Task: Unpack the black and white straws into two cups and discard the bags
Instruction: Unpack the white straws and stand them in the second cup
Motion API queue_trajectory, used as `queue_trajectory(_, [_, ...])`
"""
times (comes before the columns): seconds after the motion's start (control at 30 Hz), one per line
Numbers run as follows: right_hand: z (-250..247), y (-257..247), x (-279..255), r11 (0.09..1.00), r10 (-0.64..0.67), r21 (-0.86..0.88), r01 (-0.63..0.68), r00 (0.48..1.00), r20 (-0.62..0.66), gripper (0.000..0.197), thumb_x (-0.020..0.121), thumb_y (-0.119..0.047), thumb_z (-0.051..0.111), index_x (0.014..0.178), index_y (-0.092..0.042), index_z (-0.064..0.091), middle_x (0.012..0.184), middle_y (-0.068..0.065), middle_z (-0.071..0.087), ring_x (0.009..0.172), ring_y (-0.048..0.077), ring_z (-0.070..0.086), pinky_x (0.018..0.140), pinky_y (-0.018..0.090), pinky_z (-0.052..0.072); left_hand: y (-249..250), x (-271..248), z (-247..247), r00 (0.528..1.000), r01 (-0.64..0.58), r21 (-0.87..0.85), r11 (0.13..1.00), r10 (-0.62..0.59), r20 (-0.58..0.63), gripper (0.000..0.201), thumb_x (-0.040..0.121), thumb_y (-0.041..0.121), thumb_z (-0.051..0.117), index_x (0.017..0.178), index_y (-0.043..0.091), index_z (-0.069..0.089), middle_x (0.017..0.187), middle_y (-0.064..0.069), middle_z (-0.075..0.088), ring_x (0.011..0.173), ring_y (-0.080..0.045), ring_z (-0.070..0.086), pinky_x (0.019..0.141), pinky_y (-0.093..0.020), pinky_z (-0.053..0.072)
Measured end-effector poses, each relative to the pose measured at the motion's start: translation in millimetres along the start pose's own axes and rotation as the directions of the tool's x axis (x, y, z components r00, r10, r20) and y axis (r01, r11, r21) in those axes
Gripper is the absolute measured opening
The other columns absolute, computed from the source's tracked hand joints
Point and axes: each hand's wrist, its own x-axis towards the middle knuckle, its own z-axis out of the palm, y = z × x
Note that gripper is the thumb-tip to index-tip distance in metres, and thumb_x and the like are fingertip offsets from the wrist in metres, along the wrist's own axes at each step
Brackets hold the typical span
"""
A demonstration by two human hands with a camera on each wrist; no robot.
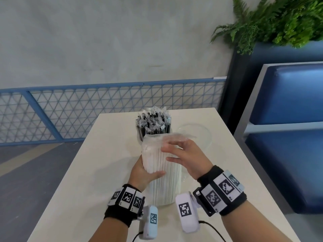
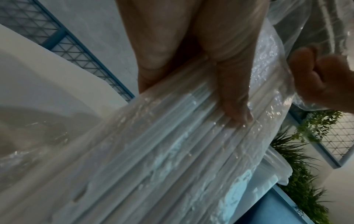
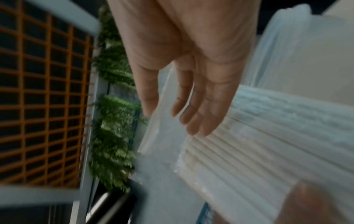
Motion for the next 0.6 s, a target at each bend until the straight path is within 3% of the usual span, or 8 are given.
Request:
queue_trajectory(0.07, [0.4, -4.4, 4.4, 0.952, -0.146, -0.267, 0.148, 0.989, 0.027, 0.035, 0.083, -0.01, 0.065, 0.115, -0.023, 0.057, 0.119, -0.008, 0.057, 0.093, 0.012, 0.062, 0.074, 0.017, 0.052, -1.5, 0.6, -2.1, 1.0, -0.001, -0.01, 1.0, 0.001, -0.001, 0.064, 0.057, 0.008, 0.084, 0.111, 0.019, 0.051, 0.103, 0.005, 0.064, 0.1, -0.014, 0.059, 0.073, -0.016, 0.045])
queue_trajectory(0.13, [-3.5, -11.6, 13.5, 0.782, -0.315, -0.568, 0.257, 0.949, -0.005, 0.048, 0.085, -0.009, 0.061, 0.127, -0.029, 0.049, 0.126, -0.013, 0.053, 0.085, 0.006, 0.061, 0.073, 0.01, 0.048, -2.6, 0.0, -3.8, 1.0, -0.002, 0.005, 1.0, 0.002, 0.007, 0.069, 0.057, 0.009, 0.085, 0.117, 0.015, 0.051, 0.109, 0.003, 0.062, 0.104, -0.013, 0.057, 0.076, -0.015, 0.045])
queue_trajectory(0.23, [-8.0, -27.6, 24.0, 0.523, -0.463, -0.802, 0.289, 0.886, 0.017, 0.032, 0.089, -0.006, 0.053, 0.117, -0.019, 0.06, 0.118, -0.003, 0.061, 0.086, 0.01, 0.059, 0.071, 0.008, 0.038, -2.6, -2.1, -4.6, 1.0, 0.007, 0.007, 1.0, -0.007, 0.006, 0.068, 0.057, 0.008, 0.085, 0.116, 0.018, 0.05, 0.106, 0.008, 0.061, 0.101, -0.01, 0.056, 0.075, -0.013, 0.044])
queue_trajectory(0.3, [-7.2, -35.8, 25.9, 0.399, -0.388, -0.869, 0.291, 0.913, 0.128, 0.023, 0.092, -0.006, 0.048, 0.102, -0.012, 0.068, 0.108, 0.004, 0.067, 0.085, 0.013, 0.058, 0.067, 0.008, 0.032, -1.7, -1.2, -4.7, 1.0, 0.02, -0.006, 1.0, -0.02, 0.005, 0.067, 0.057, 0.006, 0.085, 0.113, 0.019, 0.051, 0.105, 0.006, 0.062, 0.101, -0.012, 0.057, 0.077, -0.017, 0.046])
queue_trajectory(0.37, [-2.5, -40.1, 27.2, 0.263, -0.24, -0.922, 0.284, 0.945, 0.223, 0.025, 0.095, -0.011, 0.044, 0.102, -0.009, 0.068, 0.107, 0.005, 0.067, 0.083, 0.01, 0.051, 0.066, 0.01, 0.03, -0.5, 0.1, -5.3, 1.0, 0.02, 0.007, 1.0, -0.02, 0.015, 0.066, 0.057, 0.004, 0.084, 0.112, 0.02, 0.051, 0.104, 0.005, 0.062, 0.101, -0.014, 0.057, 0.078, -0.019, 0.048])
queue_trajectory(0.47, [4.6, -44.2, 35.4, 0.018, -0.131, -0.959, 0.282, 0.952, 0.277, 0.029, 0.098, -0.017, 0.039, 0.107, -0.018, 0.066, 0.106, 0.006, 0.064, 0.102, 0.02, 0.052, 0.086, 0.022, 0.035, 0.2, 3.0, -6.6, 0.999, 0.002, -0.016, 1.0, -0.001, 0.037, 0.062, 0.058, 0.0, 0.083, 0.107, 0.023, 0.052, 0.101, 0.008, 0.063, 0.097, -0.01, 0.059, 0.071, -0.014, 0.051])
queue_trajectory(0.53, [7.5, -52.0, 39.5, -0.027, -0.078, -0.963, 0.269, 0.96, 0.271, 0.03, 0.095, -0.008, 0.038, 0.108, -0.016, 0.065, 0.108, 0.007, 0.064, 0.105, 0.024, 0.056, 0.093, 0.032, 0.042, 1.7, 5.2, -7.2, 0.999, -0.011, -0.009, 1.0, 0.012, 0.037, 0.062, 0.058, 0.001, 0.083, 0.107, 0.024, 0.052, 0.101, 0.009, 0.063, 0.097, -0.007, 0.058, 0.072, -0.014, 0.048])
queue_trajectory(0.6, [9.2, -59.9, 38.7, 0.006, 0.011, -0.966, 0.257, 0.966, 0.257, 0.029, 0.093, -0.004, 0.042, 0.114, -0.01, 0.061, 0.11, 0.012, 0.064, 0.096, 0.026, 0.061, 0.089, 0.034, 0.048, 1.6, 7.9, -7.7, 0.999, -0.015, 0.009, 1.0, 0.015, 0.037, 0.064, 0.058, 0.002, 0.084, 0.109, 0.022, 0.052, 0.102, 0.007, 0.063, 0.098, -0.008, 0.058, 0.074, -0.016, 0.047])
